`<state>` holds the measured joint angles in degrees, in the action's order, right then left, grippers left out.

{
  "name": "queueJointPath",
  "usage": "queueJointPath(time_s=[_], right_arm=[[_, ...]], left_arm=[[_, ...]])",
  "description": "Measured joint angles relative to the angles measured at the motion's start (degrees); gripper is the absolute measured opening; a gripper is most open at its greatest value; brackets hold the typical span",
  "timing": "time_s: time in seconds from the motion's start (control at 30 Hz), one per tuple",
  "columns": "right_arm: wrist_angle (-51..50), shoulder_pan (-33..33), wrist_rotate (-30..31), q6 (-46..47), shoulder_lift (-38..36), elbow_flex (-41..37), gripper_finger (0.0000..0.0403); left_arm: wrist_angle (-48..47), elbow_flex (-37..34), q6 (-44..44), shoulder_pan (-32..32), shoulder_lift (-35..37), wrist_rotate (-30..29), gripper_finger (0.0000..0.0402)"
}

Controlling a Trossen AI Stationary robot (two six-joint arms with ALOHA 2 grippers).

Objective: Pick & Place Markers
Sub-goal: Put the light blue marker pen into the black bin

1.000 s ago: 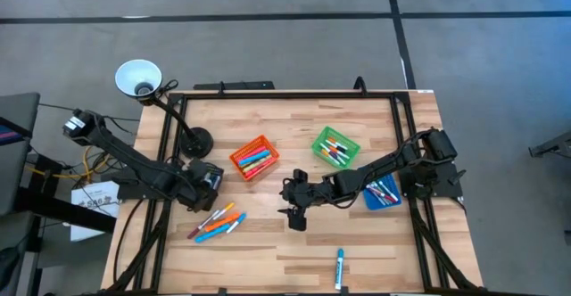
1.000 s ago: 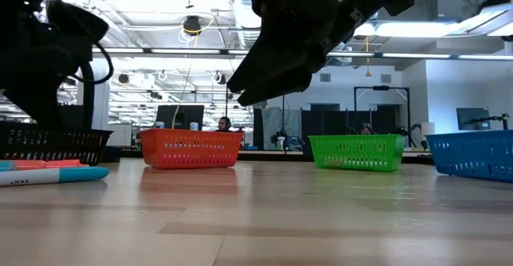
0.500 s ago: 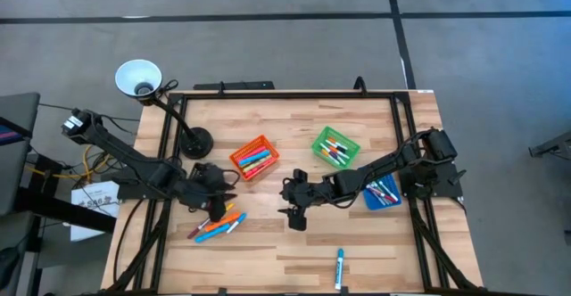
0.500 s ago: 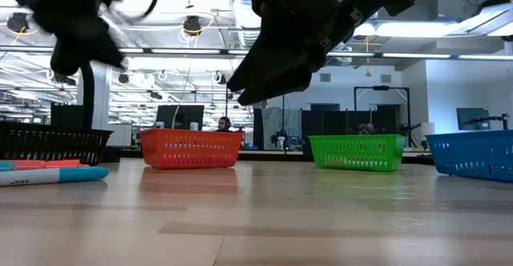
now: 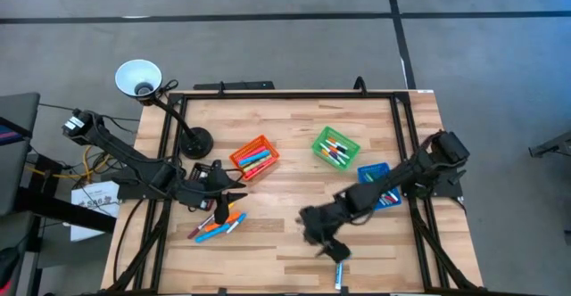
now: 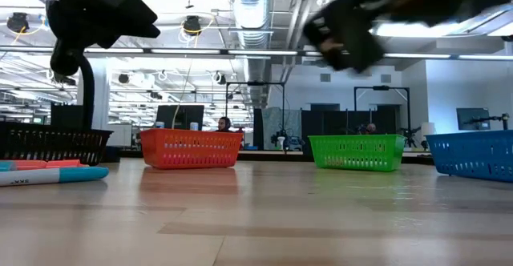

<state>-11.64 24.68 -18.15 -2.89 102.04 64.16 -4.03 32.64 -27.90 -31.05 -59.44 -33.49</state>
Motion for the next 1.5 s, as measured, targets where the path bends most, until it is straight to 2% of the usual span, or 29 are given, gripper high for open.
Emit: queueJointPath(time_s=[0.2,0.3,0.5,0.63,0.87,1.13,1.3,1.5], right_arm=[[-11.4,8.04,0.25,-3.0,0.35,-0.07,0.0264],[-13.02,11.59,1.12,-5.44,0.32,-0.07,0.0264],[-12.71,15.79,11.66,-12.51,0.35,-0.07,0.0264],[-12.65,15.8,12.33,-12.2,0.35,-0.1,0.0264],[-7.89,15.42,12.13,-12.18,0.37,-5.29,0.0264],[3.59,14.97,12.57,-15.08,0.48,-11.76,0.0261],[6.94,13.94,12.1,-17.78,1.13,-14.13,0.0216],[15.11,12.97,8.94,-18.11,5.15,-14.84,0.0101]], left_arm=[[0.28,-1.71,-1.58,0.0,0.01,0.0,0.0127],[0.24,-3.09,-3.96,0.0,0.0,-0.22,0.0127],[0.64,-5.71,-9.18,0.02,0.0,-1.25,0.0127],[0.68,-6.45,-11.45,0.02,0.0,-1.25,0.0127],[1.06,-6.45,-11.48,0.02,0.0,-1.25,0.0127],[1.52,-6.45,-11.44,0.02,0.0,-1.25,0.0127],[1.55,-6.45,-11.44,0.02,0.0,-1.25,0.0127],[2.04,-6.43,-11.44,0.02,0.02,-1.4,0.0127]])
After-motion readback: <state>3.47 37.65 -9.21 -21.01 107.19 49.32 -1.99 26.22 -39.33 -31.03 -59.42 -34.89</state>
